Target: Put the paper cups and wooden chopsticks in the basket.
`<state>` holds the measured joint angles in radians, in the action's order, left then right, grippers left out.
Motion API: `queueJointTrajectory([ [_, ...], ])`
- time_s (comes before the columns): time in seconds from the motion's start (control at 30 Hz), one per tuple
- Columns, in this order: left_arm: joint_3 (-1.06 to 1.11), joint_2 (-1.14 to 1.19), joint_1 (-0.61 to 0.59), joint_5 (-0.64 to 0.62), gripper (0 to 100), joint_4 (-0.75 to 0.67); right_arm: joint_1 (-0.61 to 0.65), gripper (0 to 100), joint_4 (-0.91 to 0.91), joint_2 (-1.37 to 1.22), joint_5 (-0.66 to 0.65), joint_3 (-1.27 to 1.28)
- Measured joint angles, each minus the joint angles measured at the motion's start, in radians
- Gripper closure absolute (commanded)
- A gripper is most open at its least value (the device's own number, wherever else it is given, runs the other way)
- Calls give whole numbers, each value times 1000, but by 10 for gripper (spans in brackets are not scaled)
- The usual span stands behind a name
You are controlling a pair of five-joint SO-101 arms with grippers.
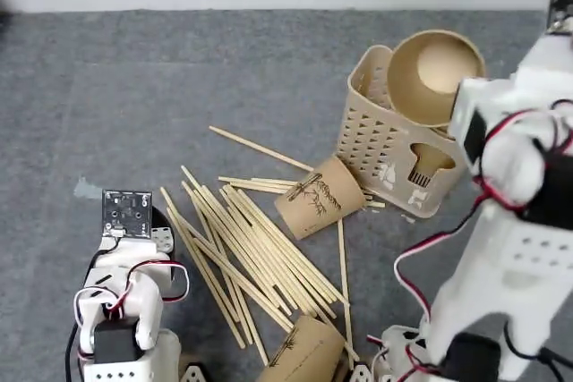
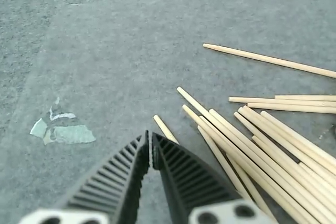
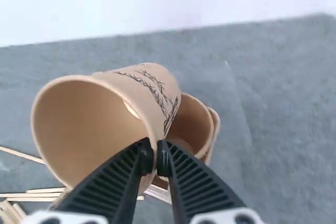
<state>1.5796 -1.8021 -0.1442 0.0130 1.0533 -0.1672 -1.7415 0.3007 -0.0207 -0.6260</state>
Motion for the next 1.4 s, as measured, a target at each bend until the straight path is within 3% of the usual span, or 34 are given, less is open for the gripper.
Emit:
queueJointTrajectory([
  [0.43,0,0,0,0,987,0,-97,987,-14,-118,0,0],
  [0.7,0,0,0,0,987,0,-78,790,-14,-147,71,-5],
  [1.4,0,0,0,0,987,0,-40,790,278,-255,106,-5],
])
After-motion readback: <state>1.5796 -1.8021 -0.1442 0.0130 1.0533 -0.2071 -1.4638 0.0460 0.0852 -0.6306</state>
